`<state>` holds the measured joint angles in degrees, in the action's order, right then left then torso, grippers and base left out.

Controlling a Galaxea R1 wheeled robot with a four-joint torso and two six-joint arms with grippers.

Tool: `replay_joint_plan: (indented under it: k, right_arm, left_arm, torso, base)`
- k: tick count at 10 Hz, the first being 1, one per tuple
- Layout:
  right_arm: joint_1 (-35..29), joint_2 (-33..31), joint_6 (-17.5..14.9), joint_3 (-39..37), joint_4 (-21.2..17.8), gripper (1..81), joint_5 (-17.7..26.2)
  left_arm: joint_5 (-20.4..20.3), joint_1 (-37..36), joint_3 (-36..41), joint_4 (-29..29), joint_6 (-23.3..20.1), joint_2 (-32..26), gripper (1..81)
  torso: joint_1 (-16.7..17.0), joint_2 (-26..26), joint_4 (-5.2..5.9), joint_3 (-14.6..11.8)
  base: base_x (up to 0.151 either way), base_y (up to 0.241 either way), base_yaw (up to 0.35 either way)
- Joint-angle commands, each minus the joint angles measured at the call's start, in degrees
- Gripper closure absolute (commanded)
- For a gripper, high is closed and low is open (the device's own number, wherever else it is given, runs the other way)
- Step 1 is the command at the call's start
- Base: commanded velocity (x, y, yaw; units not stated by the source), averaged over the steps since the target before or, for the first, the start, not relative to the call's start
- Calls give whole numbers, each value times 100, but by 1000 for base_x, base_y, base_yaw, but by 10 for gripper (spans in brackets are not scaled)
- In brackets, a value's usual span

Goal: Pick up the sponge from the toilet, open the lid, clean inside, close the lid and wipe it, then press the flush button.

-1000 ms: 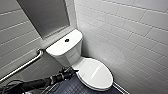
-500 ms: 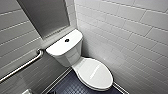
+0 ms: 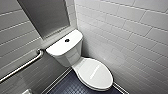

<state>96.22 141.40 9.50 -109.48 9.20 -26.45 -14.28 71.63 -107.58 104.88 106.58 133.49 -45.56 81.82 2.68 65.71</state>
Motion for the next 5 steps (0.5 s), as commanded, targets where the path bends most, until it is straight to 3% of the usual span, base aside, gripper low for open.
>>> replay_joint_plan:
  k: [1,3,4,5]
  right_arm:
    - [122,-1233,368,1219,82,811,-290]
    - [-54,-1602,552,1474,38,811,-290]
    - [-63,-1726,685,1536,38,811,-290]
    - [-63,-1831,989,1520,29,811,-169]
  left_arm:
    - [566,1331,-176,859,-23,328,10]
    - [627,1603,-193,912,-32,565,10]
    - [812,1701,-193,929,-32,662,10]
    - [1110,1736,-237,938,-32,802,10]
  torso:
    - [0,0,0,0]
    - [2,0,0,-2]
    - [2,0,0,-557]
    - [2,0,0,-9]
  base:
    - [0,0,0]
    - [0,0,0]
    - [0,0,0]
    - [0,0,0]
